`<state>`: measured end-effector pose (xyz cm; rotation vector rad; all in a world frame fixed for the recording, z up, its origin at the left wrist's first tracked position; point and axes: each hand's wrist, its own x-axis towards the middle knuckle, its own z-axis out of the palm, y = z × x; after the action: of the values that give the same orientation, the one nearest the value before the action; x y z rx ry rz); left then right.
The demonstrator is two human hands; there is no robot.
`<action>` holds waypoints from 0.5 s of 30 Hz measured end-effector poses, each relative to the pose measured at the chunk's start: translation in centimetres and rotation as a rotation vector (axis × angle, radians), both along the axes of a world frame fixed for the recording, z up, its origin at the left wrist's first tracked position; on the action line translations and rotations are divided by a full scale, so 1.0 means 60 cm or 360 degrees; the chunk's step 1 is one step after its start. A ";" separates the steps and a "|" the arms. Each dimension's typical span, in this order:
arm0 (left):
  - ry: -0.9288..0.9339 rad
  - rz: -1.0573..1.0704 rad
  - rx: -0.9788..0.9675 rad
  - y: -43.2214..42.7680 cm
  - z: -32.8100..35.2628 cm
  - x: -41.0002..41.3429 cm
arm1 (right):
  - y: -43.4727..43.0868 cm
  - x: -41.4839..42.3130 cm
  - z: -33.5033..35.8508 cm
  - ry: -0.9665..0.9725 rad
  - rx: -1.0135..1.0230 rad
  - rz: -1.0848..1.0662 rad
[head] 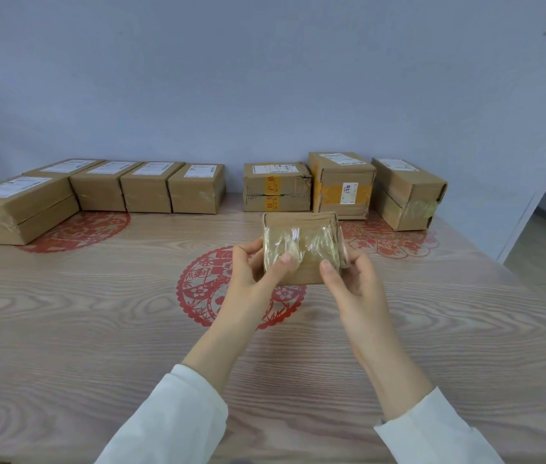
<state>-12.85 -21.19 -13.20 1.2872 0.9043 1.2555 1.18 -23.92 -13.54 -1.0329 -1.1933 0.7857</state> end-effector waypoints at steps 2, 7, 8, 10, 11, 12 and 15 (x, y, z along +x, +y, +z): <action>-0.0004 0.0032 -0.0003 0.003 -0.001 -0.001 | -0.001 -0.004 -0.001 0.0054 0.0006 0.0044; 0.0097 -0.0042 0.0123 0.006 -0.008 -0.004 | -0.001 -0.002 0.004 0.0086 0.0046 -0.0107; 0.0110 -0.0047 0.0147 0.005 -0.008 -0.005 | 0.000 -0.001 0.004 0.0063 0.0063 -0.0108; 0.0157 -0.0033 0.0202 0.003 -0.005 -0.004 | 0.002 0.000 0.001 0.0027 0.0079 -0.0059; 0.0164 -0.0015 0.0219 0.001 -0.004 -0.003 | 0.003 0.000 0.001 0.0026 0.0085 -0.0028; 0.0153 0.0003 0.0220 0.000 -0.002 -0.002 | 0.003 -0.001 0.000 0.0030 0.0089 -0.0004; 0.0111 0.0021 0.0190 -0.002 -0.005 0.000 | 0.001 -0.003 -0.002 0.0101 0.0067 0.0022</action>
<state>-12.83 -21.31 -13.49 1.4290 0.8993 1.2979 1.00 -23.85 -13.65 -0.9591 -1.1596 0.7953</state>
